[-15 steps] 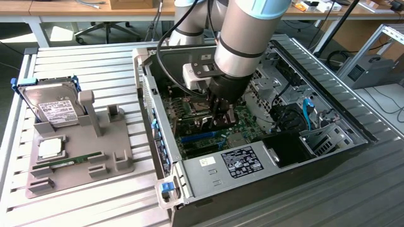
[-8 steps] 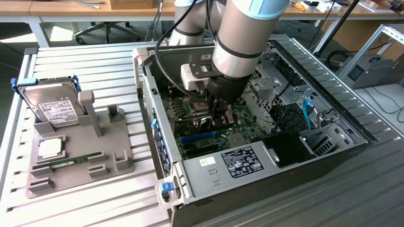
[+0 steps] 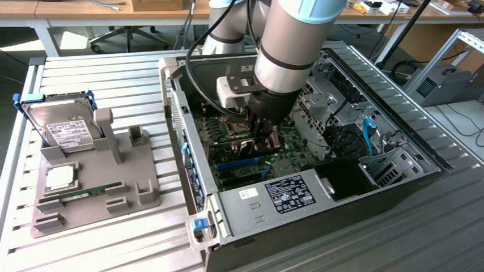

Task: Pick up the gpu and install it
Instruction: 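Insert the gpu into the slot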

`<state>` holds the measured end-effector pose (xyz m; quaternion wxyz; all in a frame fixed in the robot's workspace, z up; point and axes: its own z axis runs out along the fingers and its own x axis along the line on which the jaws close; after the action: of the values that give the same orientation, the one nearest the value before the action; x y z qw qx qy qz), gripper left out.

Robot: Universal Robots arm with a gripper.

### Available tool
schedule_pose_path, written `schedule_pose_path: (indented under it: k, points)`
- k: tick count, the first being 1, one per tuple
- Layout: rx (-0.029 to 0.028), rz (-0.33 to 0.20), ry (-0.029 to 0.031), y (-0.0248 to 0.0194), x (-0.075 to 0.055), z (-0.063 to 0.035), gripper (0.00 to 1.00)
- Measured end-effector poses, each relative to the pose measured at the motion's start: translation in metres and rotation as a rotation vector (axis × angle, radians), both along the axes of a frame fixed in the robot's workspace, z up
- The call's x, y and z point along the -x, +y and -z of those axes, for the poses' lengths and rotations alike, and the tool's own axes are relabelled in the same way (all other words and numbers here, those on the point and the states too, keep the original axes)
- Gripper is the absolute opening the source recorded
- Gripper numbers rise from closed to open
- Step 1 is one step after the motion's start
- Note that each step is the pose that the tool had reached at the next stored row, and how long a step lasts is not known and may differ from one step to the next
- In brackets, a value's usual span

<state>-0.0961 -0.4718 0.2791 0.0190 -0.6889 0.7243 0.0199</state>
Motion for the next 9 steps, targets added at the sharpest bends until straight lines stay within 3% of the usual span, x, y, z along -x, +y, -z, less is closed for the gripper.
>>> schedule_pose_path:
  k: [9]
  points:
    - [0.0000,0.000,-0.0003,0.0000,0.0034,0.0000,0.27]
